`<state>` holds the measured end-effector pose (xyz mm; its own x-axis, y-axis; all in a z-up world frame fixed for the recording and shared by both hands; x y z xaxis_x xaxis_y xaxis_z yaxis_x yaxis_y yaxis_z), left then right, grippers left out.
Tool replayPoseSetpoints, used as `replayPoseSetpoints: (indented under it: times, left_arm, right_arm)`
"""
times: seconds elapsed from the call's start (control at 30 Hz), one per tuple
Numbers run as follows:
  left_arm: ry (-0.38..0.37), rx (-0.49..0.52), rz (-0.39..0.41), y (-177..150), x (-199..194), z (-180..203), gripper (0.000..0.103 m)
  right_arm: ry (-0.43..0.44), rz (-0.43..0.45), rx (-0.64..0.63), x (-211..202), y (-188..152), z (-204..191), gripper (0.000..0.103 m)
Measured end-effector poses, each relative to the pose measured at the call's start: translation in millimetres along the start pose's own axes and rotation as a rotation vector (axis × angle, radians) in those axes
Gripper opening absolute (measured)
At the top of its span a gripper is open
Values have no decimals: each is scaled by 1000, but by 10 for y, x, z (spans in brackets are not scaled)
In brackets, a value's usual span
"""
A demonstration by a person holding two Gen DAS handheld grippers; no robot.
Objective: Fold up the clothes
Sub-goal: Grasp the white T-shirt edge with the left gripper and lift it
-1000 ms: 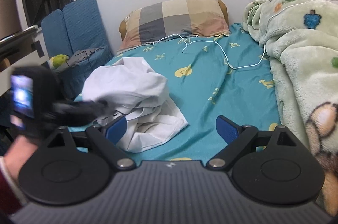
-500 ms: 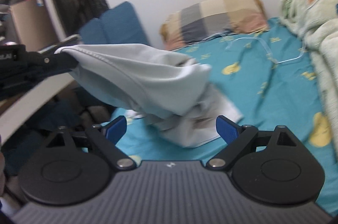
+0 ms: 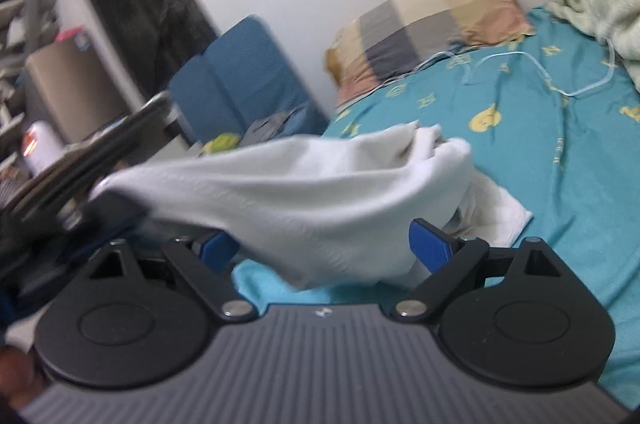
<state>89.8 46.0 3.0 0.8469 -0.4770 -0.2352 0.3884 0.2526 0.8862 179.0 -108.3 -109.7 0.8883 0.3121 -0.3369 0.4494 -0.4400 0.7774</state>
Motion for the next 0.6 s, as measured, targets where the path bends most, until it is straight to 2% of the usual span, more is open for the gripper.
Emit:
replayPoseSetpoints:
  times: [0.07, 0.17, 0.27, 0.37, 0.4, 0.47, 0.5, 0.57, 0.6]
  left_arm:
    - [8, -22, 19, 23, 24, -83, 5]
    - [7, -67, 38, 79, 70, -151, 5]
    - [22, -80, 41, 91, 143, -205, 5]
    - [60, -80, 30, 83, 204, -285, 5]
    - [67, -83, 15, 72, 232, -305, 5]
    - [81, -61, -23, 18, 290, -310, 6]
    - [81, -40, -50, -27, 333, -289, 6]
    - [82, 1, -105, -142, 423, -237, 6]
    - [87, 21, -126, -202, 463, -215, 7]
  right_arm:
    - [-69, 18, 0, 108, 15, 140, 93]
    - [-176, -8, -73, 252, -47, 301, 93]
    - [-204, -17, -111, 305, -126, 393, 93]
    - [-238, 30, -146, 223, -70, 379, 92]
    - [-229, 61, -122, 150, -7, 384, 88]
    - [-210, 123, -76, 0, 120, 388, 66]
    - [-195, 151, -63, -72, 185, 374, 61]
    - [-172, 181, -76, -156, 288, 333, 31]
    - [-161, 186, -88, -185, 326, 311, 26]
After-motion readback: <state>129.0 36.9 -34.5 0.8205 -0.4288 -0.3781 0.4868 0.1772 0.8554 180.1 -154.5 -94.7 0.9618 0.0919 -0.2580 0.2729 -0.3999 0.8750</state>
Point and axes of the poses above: each gripper's, at about its wrist camera, not at the fingertips, and x roughly the way its jaws point, z to its right, y to its top, the point moved 7 cm from there along x, roughly the way its jaws point, and after that the axes turned 1 degree about -y, right-handed, at the moved point
